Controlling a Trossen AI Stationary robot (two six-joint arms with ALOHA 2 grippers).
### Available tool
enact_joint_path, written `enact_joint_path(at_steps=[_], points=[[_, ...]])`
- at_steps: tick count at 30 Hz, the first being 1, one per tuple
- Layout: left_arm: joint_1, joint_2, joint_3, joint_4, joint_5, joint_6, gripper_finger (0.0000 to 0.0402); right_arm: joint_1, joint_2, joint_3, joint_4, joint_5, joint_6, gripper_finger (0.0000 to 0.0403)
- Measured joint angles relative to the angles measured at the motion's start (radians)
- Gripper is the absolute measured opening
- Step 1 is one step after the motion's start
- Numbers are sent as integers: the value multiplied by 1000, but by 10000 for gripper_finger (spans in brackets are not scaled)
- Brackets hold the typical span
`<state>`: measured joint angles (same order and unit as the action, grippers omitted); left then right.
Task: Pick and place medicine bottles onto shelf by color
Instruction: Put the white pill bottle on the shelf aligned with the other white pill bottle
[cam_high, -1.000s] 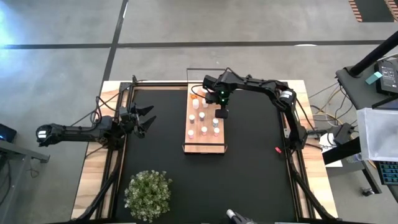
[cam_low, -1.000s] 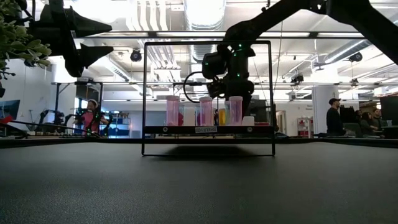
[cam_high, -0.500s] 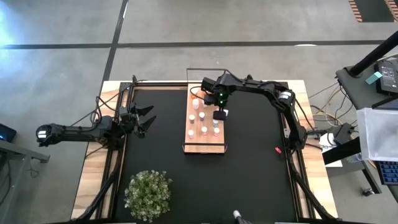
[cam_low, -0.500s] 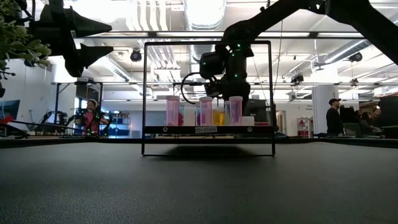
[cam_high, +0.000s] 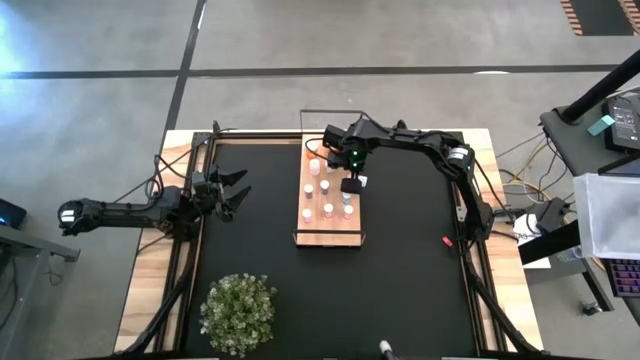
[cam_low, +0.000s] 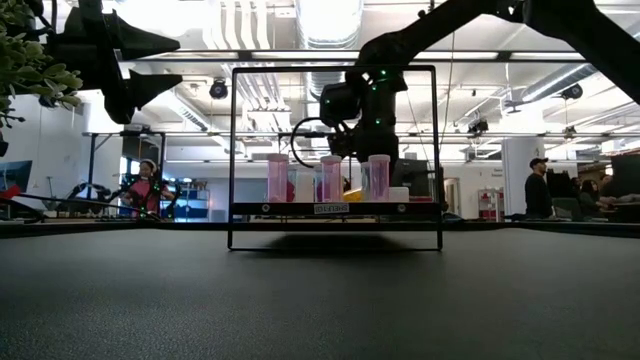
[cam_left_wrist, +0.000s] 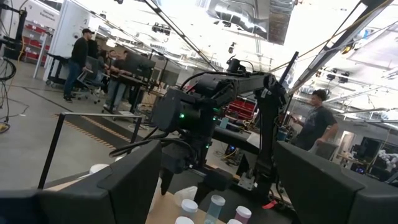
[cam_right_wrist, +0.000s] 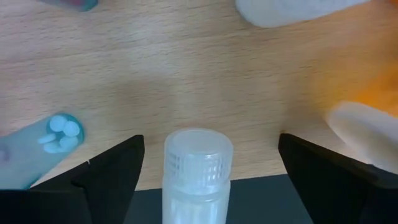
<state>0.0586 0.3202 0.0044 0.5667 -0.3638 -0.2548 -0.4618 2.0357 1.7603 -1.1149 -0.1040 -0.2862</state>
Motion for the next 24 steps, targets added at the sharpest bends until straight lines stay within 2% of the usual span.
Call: enact_joint_path(at_steps=[7,24], points=[[0,0,0,0,0,0,295,-1,-9,-2,-2,2,8,319],[0,0,0,0,0,0,295,-1,-16,-2,-10,1,117,169]])
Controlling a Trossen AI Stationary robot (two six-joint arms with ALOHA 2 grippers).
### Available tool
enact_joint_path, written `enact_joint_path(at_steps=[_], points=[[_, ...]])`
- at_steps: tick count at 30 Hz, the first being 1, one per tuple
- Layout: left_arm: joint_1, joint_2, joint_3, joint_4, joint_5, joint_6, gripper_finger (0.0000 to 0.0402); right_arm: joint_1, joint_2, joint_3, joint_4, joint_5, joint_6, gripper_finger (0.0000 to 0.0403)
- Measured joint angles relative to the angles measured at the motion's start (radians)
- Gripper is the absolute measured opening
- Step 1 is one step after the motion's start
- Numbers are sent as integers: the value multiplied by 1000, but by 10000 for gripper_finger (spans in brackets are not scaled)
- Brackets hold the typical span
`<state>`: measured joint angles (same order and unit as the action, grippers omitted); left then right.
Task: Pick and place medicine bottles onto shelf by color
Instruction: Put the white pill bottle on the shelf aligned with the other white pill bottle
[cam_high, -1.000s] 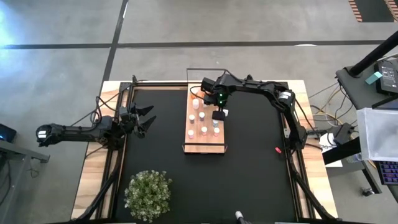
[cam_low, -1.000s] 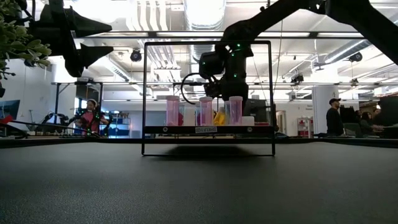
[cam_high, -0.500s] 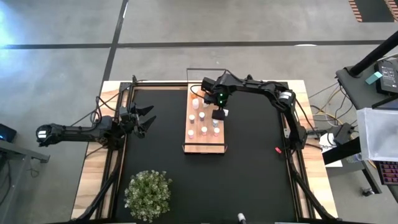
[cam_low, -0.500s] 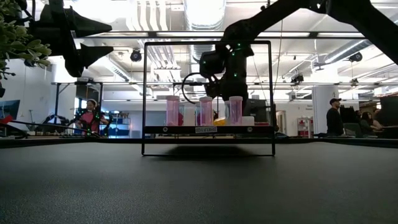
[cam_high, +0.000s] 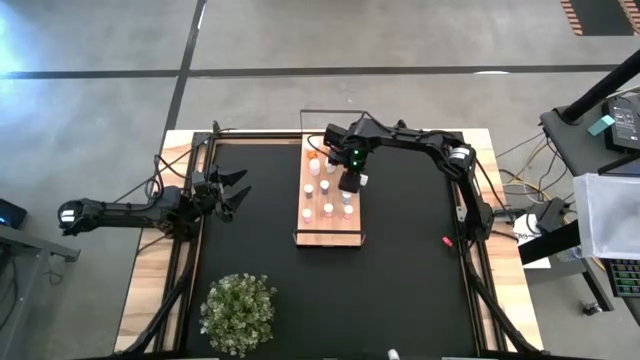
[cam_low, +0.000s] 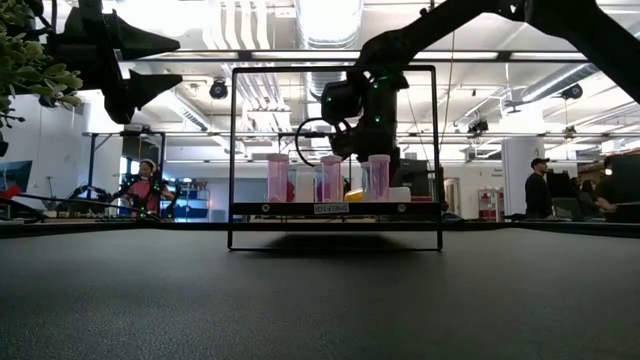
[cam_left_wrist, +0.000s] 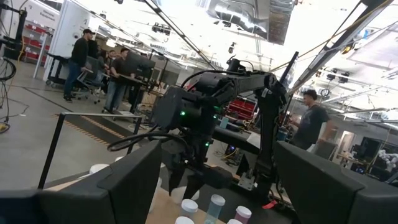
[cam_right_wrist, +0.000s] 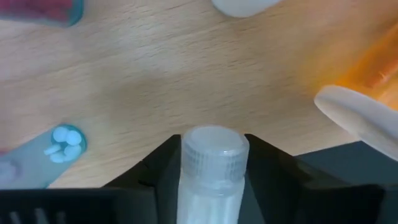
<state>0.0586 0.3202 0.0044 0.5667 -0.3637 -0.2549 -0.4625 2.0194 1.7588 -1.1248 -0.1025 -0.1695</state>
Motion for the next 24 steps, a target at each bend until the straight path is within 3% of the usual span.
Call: enact_joint_path(at_steps=[6,14,20,24], points=[[0,0,0,0,0,0,295,2,-23,0,3,0,39,123],[0,0,0,0,0,0,295,0,-124,0,23,0,41,135],[0,0,0,0,0,0,295,-2,-234,-45,231,-1,81,139],[0,0,0,0,0,0,295,-2,-330,-171,400,-1,75,139]])
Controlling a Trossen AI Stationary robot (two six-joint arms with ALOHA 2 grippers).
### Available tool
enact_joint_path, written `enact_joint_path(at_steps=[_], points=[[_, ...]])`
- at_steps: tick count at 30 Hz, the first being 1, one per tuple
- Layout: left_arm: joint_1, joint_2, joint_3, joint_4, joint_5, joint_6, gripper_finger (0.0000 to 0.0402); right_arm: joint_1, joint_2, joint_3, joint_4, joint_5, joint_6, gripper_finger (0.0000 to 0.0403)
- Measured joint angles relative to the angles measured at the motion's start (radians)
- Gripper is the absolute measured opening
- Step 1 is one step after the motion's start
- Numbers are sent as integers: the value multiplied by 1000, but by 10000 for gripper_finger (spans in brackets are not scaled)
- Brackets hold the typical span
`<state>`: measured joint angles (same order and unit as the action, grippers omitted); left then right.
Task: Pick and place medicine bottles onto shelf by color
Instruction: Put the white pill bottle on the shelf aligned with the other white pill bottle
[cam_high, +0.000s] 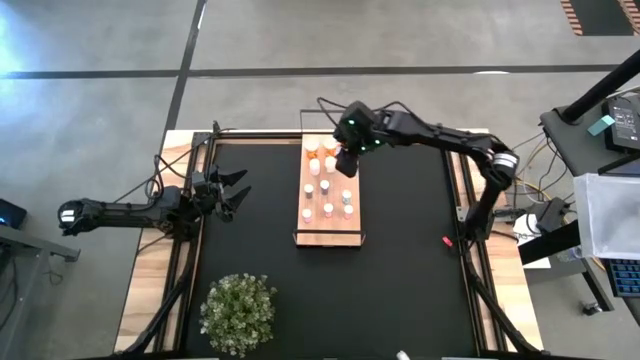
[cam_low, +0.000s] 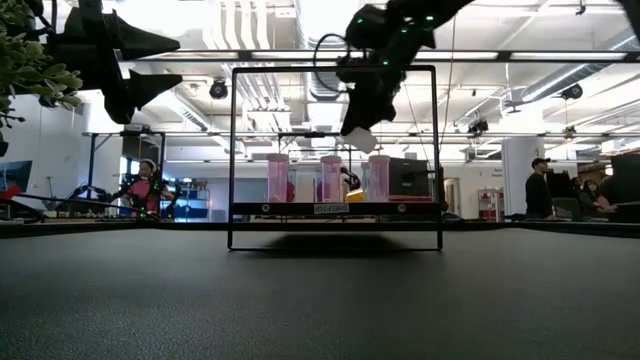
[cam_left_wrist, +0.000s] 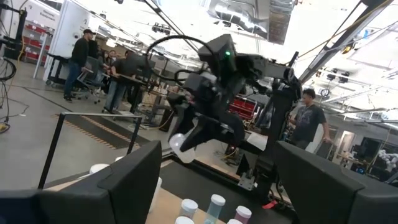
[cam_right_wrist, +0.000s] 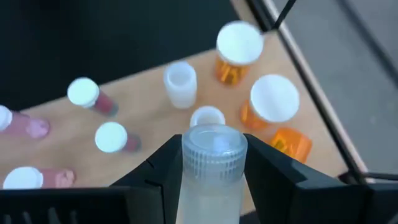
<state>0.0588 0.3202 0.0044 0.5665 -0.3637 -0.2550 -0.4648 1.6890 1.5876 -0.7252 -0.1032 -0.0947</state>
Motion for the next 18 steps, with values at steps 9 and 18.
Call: enact_joint_path(at_steps=[9,18], points=[[0,0,0,0,0,0,295,0,-265,-521,705,-6,9,140],[0,0,0,0,0,0,295,0,-355,-899,1296,-8,13,141]])
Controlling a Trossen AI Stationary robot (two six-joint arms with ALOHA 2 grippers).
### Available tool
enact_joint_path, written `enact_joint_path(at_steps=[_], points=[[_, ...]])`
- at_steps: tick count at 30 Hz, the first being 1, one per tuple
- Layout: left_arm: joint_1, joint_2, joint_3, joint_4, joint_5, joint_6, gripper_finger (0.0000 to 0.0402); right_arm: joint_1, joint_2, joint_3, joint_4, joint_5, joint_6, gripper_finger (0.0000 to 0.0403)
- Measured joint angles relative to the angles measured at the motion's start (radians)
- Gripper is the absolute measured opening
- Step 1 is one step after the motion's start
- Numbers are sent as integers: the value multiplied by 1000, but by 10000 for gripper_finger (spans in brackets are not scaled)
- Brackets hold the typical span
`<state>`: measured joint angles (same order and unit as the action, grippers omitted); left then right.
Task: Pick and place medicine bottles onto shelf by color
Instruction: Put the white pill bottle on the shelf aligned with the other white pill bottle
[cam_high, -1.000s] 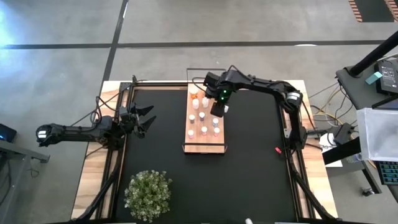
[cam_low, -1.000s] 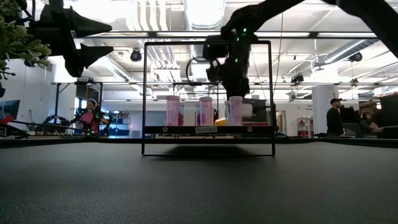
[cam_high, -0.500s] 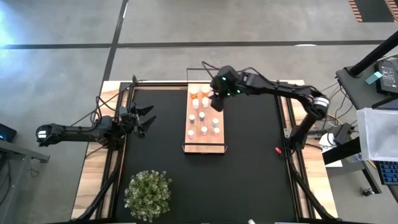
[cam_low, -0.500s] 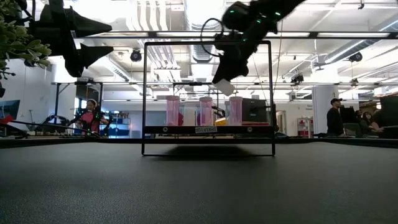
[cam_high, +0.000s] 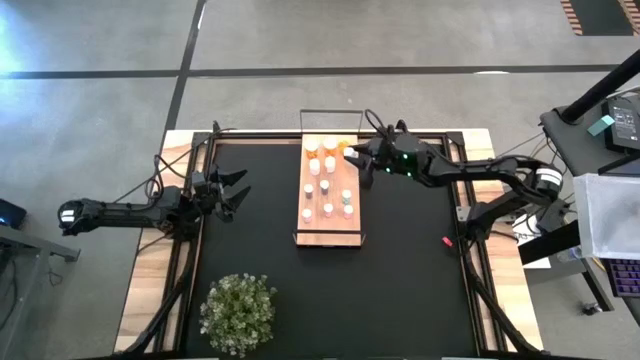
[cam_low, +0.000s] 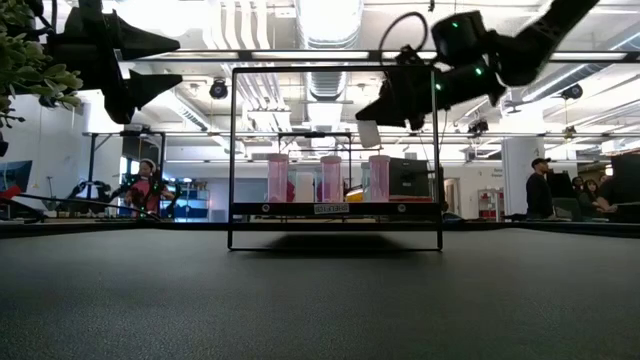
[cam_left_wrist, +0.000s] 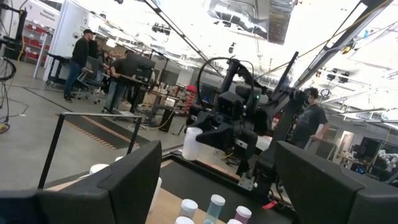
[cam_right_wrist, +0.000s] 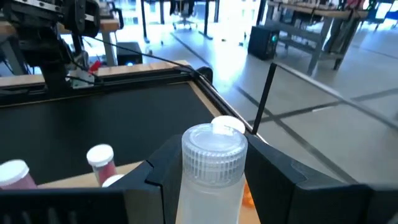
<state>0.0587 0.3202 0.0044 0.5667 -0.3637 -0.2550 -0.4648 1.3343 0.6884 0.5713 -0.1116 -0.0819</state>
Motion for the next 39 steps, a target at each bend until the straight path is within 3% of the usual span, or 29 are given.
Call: enact_joint_path(at_steps=[13,22,31,39], points=[[0,0,0,0,0,0,295,0,102,-200,361,0,42,141],[0,0,0,0,0,0,295,2,271,-225,617,-1,74,141],[0,0,0,0,0,0,295,2,397,-225,753,-19,99,141],[0,0,0,0,0,0,295,2,436,-223,762,-19,91,141]])
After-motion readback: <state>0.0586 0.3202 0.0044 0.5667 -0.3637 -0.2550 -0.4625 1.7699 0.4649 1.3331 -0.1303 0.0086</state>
